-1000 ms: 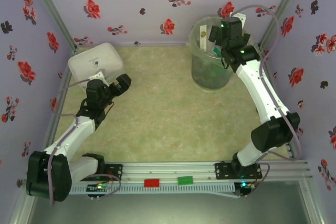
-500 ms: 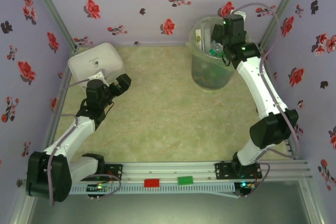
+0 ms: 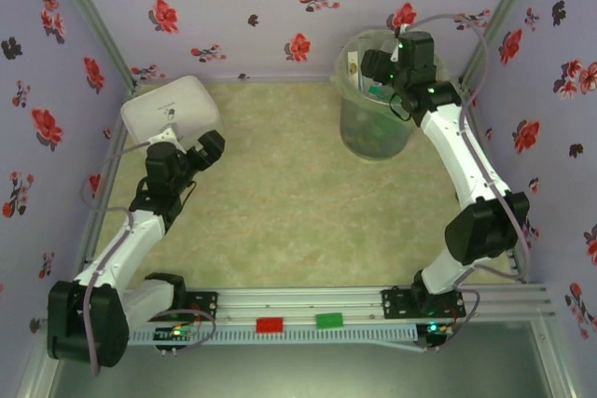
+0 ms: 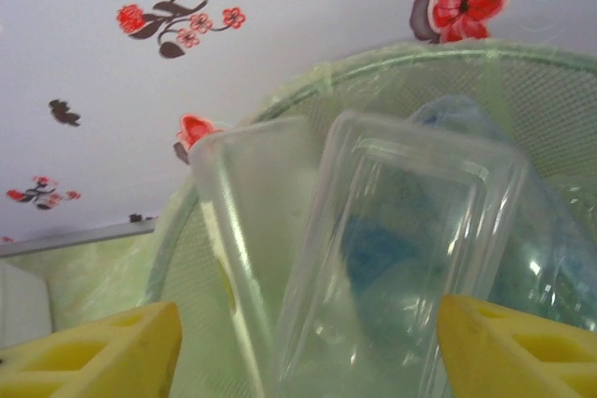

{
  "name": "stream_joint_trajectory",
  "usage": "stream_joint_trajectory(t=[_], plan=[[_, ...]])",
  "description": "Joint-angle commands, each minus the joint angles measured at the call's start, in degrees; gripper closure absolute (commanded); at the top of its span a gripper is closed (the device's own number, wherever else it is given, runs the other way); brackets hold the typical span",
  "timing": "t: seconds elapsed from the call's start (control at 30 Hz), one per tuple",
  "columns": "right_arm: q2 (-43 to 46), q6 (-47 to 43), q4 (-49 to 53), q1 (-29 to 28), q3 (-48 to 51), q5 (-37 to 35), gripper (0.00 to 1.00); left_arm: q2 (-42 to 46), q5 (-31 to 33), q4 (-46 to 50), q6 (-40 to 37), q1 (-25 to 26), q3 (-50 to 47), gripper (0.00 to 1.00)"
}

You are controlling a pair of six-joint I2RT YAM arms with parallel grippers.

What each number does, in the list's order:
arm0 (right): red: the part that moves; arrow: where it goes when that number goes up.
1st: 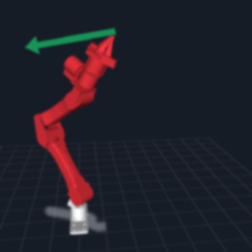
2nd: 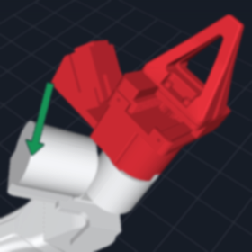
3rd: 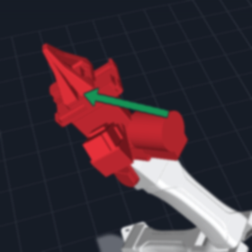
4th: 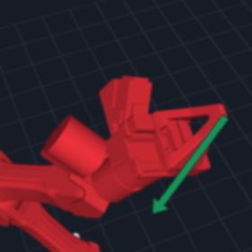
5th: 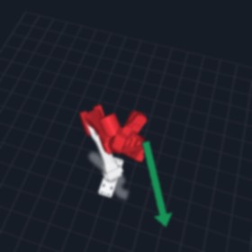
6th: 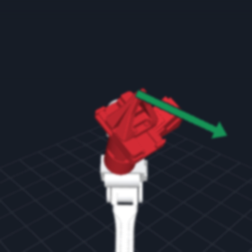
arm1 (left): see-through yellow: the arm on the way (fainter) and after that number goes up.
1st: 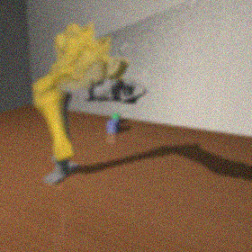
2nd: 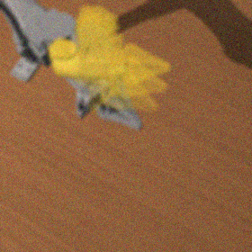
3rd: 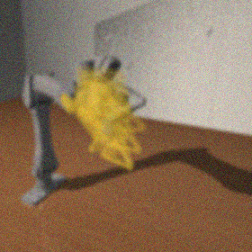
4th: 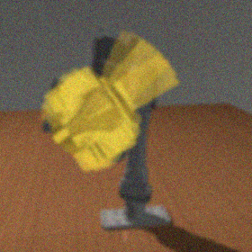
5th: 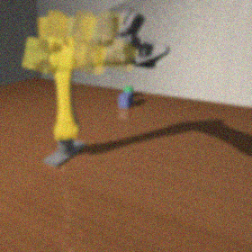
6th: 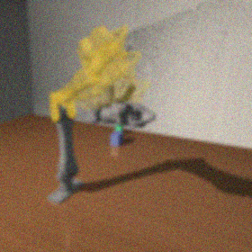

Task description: Put the plastic bottles in the bin

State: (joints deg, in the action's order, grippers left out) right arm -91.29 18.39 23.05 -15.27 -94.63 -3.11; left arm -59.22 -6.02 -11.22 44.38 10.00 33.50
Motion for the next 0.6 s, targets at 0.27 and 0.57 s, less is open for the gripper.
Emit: stream_joint_trajectory(t=[0.27, 0.57], plan=[[27.06, -2.10, -1.22, -0.90, 25.91, -6.85, 0.01, 2.56, 6.18, 6.57, -7.77, -6.98, 2.02, 0.00], [39.86, -1.06, -8.42, -3.79, 49.62, -10.66, 0.00, 1.94, 18.68, 6.06, -16.16, -8.75, -0.16, 0.00]])
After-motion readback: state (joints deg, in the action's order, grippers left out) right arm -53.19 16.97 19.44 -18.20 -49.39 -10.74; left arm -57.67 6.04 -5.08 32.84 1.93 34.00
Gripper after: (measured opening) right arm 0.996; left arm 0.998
